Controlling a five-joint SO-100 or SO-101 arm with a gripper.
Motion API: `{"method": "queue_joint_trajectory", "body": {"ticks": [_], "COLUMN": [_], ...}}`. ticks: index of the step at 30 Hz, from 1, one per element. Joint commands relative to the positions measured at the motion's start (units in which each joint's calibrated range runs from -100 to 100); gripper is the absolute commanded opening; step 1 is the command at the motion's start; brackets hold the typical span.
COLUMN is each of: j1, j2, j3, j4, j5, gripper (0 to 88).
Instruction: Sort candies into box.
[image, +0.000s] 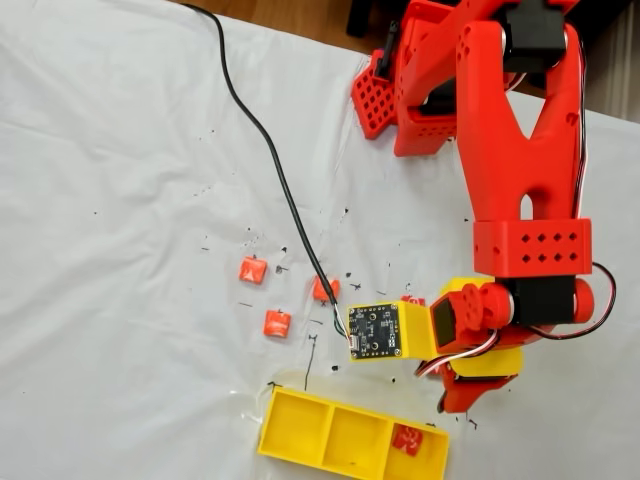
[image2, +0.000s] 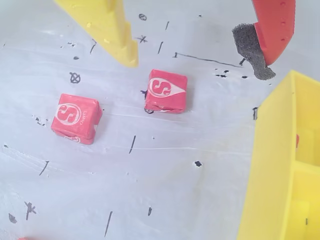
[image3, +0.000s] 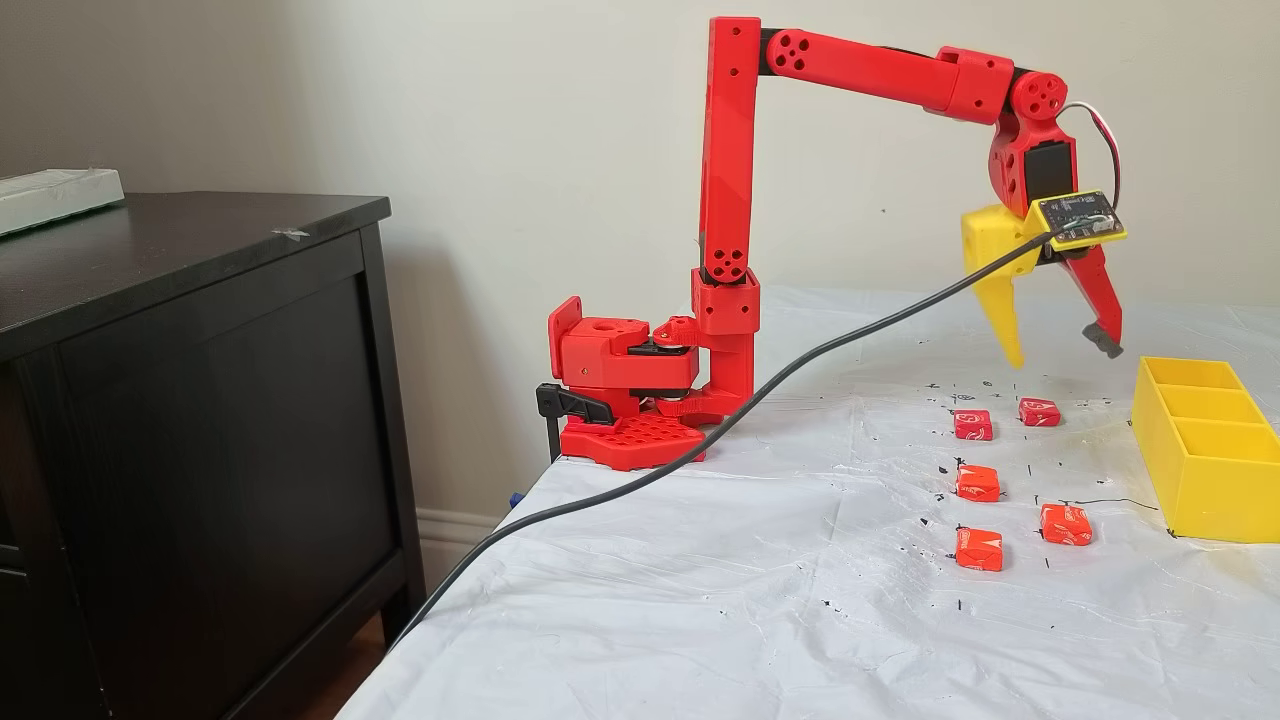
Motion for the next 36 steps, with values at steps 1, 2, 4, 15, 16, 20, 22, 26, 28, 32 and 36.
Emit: {"method": "queue_joint_trajectory", "body": {"ticks": [1,2,4,15,16,20,22,26,28,32,36], "j1": [0.22,0.22,0.22,-0.51,-0.6,-0.6,-0.6,-0.51,-0.51,-0.6,-1.23], "j2": [0.89,1.32,1.74,4.96,5.13,6.83,8.1,9.46,9.46,7.42,8.19], "j3": [-1.02,-1.11,-1.11,-2.29,-2.47,-4.66,-6.75,-8.75,-9.39,-10.03,-9.03], "j4": [-0.34,-0.26,-0.26,-0.59,-0.67,0.15,1.46,1.79,1.79,2.44,1.62], "j5": [1.07,1.17,1.27,0.93,0.88,0.49,0.15,-0.29,-0.59,-0.83,-0.93], "gripper": [29.6,29.4,29.3,30.5,30.3,29.8,29.7,29.9,29.9,29.9,29.9]}}
